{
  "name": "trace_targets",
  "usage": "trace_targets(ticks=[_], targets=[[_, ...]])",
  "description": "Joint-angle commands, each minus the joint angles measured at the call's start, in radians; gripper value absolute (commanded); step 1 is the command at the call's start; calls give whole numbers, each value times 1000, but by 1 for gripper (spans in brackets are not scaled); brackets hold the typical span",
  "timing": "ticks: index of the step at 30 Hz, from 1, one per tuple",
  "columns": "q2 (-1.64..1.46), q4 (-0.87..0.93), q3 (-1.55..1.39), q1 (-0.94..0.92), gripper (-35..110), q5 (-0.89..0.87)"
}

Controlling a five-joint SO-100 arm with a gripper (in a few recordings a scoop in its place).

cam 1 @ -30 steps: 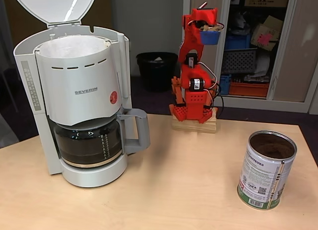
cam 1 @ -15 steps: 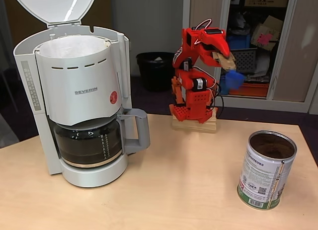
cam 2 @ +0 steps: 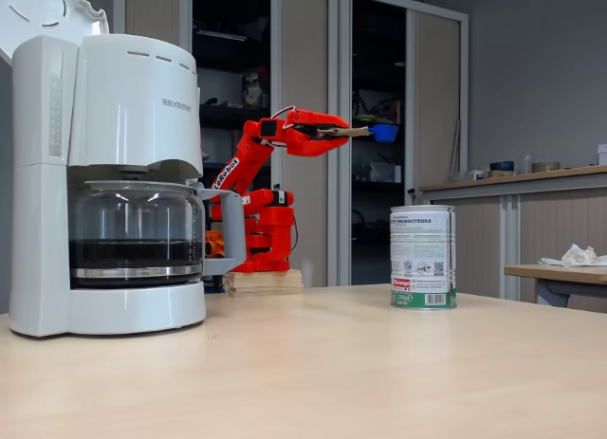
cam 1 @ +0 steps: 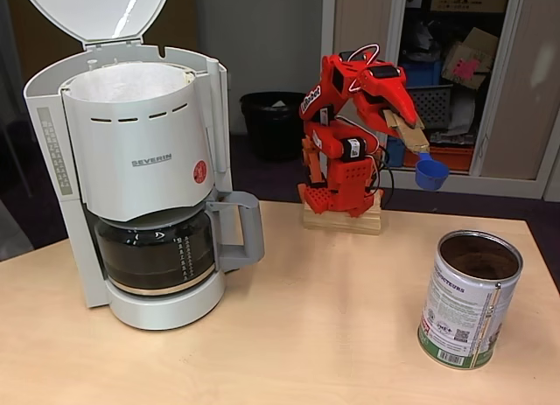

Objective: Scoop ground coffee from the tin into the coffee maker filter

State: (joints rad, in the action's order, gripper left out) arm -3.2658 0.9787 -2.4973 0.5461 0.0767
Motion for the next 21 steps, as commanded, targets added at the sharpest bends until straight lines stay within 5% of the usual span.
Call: trace_targets(ticks=[1, 21], targets=[[18, -9, 3, 48, 0, 40], [38, -28, -143, 218, 0, 0]])
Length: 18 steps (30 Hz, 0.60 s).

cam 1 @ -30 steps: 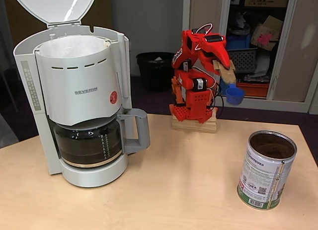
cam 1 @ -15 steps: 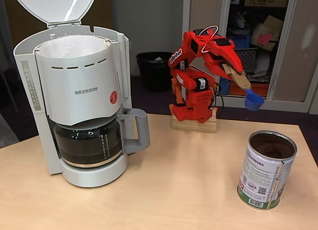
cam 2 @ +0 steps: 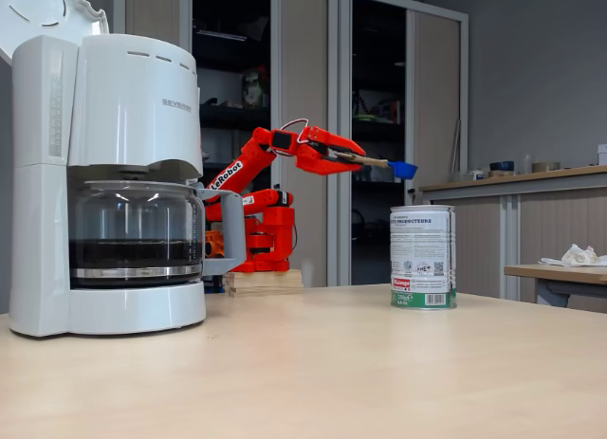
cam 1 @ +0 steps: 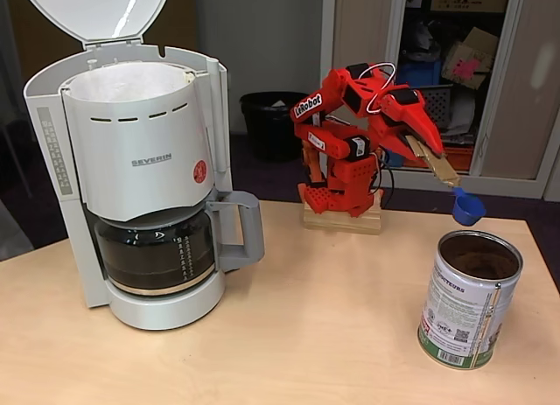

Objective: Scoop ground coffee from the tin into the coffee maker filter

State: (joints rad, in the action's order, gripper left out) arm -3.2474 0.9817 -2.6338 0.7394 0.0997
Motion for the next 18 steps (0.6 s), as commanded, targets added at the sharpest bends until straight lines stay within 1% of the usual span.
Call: trace_targets(ticks=[1, 18], targets=[[37, -40, -6, 31, 0, -34], [377, -144, 89, 84, 0, -206]])
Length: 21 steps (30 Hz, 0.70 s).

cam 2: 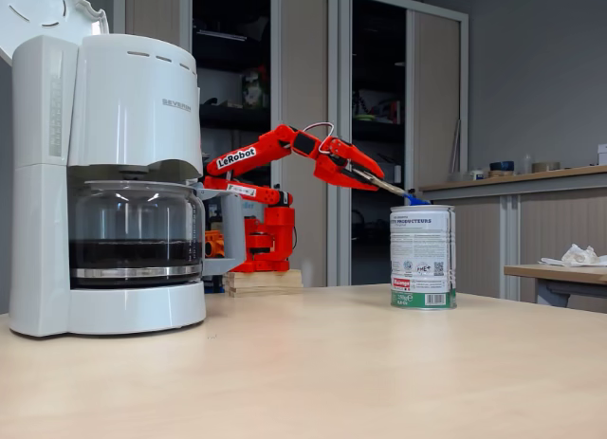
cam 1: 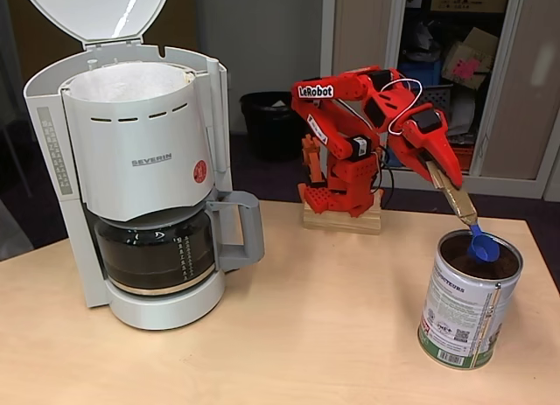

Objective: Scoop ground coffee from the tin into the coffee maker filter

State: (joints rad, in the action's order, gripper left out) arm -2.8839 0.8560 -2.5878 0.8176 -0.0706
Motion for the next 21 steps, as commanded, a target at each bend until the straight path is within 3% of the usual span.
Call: trace_targets(ticks=[1, 21], targets=[[25, -25, 46, 6, 0, -44], [252, -161, 103, -43, 0, -123]])
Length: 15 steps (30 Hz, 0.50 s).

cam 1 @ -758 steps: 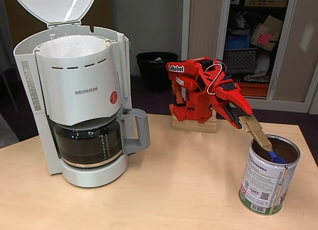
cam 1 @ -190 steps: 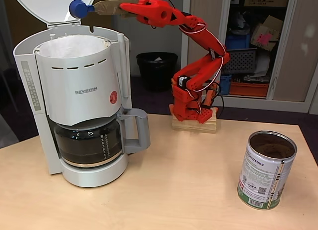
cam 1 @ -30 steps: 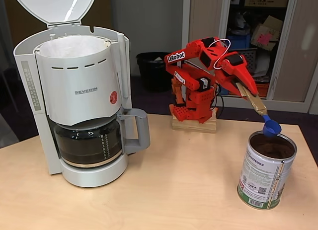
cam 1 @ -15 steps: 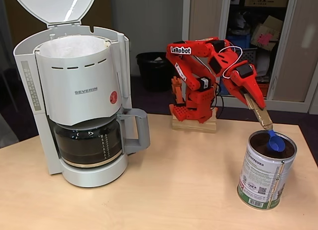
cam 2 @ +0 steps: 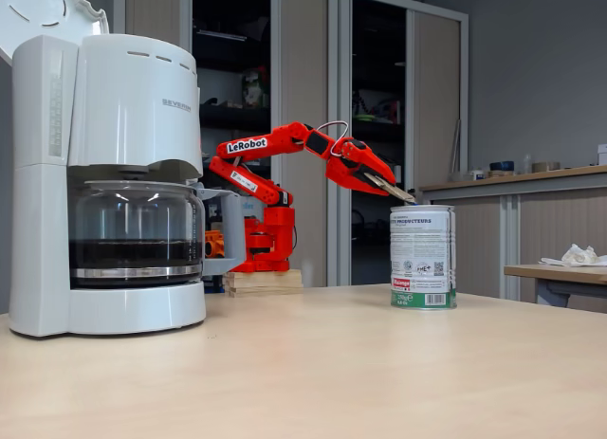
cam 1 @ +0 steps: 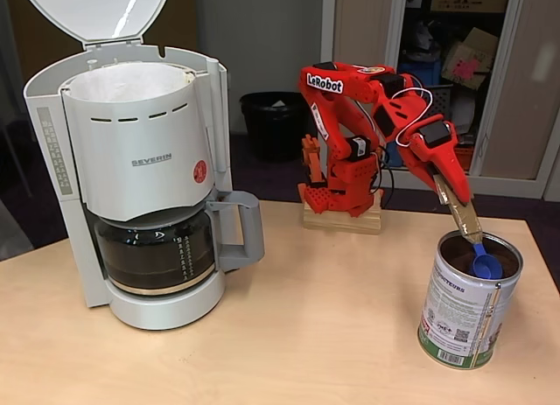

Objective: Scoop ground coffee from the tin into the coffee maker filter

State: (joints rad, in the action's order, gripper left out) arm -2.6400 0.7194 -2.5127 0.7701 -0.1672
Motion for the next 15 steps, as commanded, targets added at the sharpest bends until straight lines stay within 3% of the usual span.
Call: trace_targets(ticks=[1, 15], targets=[[14, -31, 26, 5, 0, -29], [158, -133, 23, 8, 0, -75]])
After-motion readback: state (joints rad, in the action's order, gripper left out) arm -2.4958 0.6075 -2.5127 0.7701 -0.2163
